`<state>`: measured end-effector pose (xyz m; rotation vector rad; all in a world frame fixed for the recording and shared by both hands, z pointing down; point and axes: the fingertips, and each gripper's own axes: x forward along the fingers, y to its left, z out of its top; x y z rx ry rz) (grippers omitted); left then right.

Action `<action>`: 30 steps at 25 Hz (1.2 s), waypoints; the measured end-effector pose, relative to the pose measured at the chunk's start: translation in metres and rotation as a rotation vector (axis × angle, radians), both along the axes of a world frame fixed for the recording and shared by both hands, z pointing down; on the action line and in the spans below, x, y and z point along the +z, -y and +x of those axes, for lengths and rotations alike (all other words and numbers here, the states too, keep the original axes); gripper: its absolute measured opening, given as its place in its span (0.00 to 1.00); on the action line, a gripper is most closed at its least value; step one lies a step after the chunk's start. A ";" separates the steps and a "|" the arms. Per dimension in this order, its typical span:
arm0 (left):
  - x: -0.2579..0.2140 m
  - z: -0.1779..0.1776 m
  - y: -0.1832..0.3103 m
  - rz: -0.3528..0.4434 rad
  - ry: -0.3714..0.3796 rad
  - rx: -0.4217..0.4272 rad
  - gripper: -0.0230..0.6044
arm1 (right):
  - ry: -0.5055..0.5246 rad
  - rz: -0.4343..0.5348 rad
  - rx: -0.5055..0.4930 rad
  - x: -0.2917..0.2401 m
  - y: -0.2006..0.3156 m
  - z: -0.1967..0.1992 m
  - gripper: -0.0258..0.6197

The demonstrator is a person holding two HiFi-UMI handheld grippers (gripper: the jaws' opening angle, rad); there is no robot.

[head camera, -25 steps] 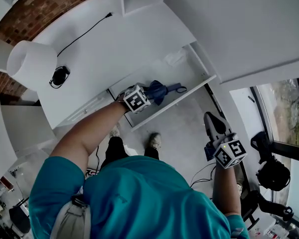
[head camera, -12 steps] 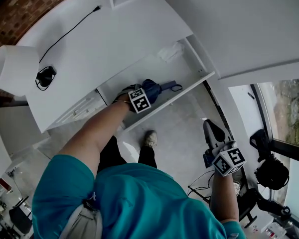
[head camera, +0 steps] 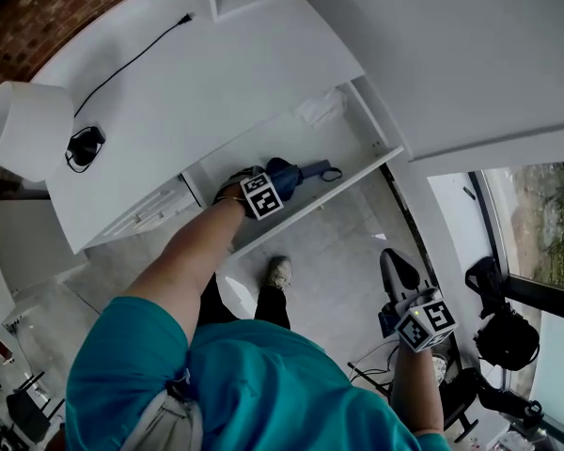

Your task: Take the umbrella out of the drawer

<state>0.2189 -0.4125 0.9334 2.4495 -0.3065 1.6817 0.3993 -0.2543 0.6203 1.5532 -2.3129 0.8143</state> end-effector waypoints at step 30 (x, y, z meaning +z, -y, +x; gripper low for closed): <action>-0.419 -0.074 0.023 0.176 -0.815 -0.180 0.45 | -0.058 0.342 -0.135 -0.187 0.110 -0.105 0.07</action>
